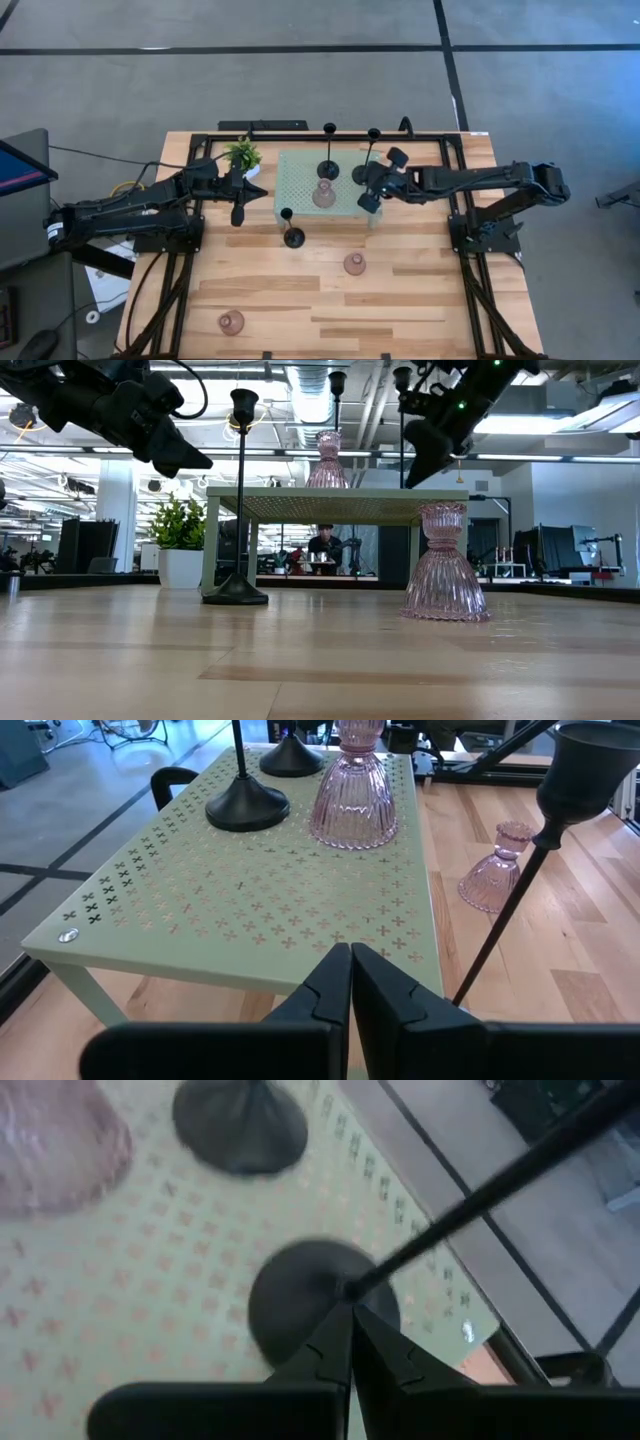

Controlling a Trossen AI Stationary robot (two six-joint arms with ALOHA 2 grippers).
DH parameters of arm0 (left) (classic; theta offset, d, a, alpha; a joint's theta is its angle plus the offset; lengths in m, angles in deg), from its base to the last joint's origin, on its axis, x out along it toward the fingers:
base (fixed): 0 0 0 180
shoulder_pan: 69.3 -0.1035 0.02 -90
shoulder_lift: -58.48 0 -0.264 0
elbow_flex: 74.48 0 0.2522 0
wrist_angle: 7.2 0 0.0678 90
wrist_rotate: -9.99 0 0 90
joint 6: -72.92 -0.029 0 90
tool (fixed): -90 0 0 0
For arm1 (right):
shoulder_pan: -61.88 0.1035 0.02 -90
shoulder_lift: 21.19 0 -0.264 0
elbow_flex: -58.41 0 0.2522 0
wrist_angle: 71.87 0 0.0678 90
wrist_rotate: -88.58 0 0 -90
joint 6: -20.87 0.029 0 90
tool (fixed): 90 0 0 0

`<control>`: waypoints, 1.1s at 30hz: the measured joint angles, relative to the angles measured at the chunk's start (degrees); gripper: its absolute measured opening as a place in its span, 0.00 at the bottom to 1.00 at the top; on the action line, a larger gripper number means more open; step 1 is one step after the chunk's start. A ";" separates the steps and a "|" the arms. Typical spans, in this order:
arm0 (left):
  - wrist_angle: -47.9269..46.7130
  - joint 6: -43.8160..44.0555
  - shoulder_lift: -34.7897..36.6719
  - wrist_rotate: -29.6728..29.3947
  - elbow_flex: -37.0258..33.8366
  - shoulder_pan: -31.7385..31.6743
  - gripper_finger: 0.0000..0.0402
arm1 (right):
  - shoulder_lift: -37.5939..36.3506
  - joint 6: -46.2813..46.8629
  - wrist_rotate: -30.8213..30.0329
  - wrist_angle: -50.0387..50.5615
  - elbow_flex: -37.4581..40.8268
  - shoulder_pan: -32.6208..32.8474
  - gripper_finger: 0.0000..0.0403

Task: Pick & Place candle stick holders
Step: Adjust the right black candle holder on the shelf, then put the top pink glass candle holder on the shelf aligned with the right black candle holder

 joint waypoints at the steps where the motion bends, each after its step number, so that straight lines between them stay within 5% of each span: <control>1: 0.00 0.00 0.02 0.00 0.00 0.02 0.03 | 0.00 -0.44 0.37 -0.59 0.00 -0.18 0.00; 20: 0.00 0.00 0.02 0.00 0.00 0.02 0.03 | 0.00 -8.00 6.16 -8.88 0.00 -6.50 0.00; 33: -0.02 0.00 0.02 0.00 0.00 0.02 0.03 | -1.02 -5.09 11.91 -5.70 -0.13 -1.69 0.00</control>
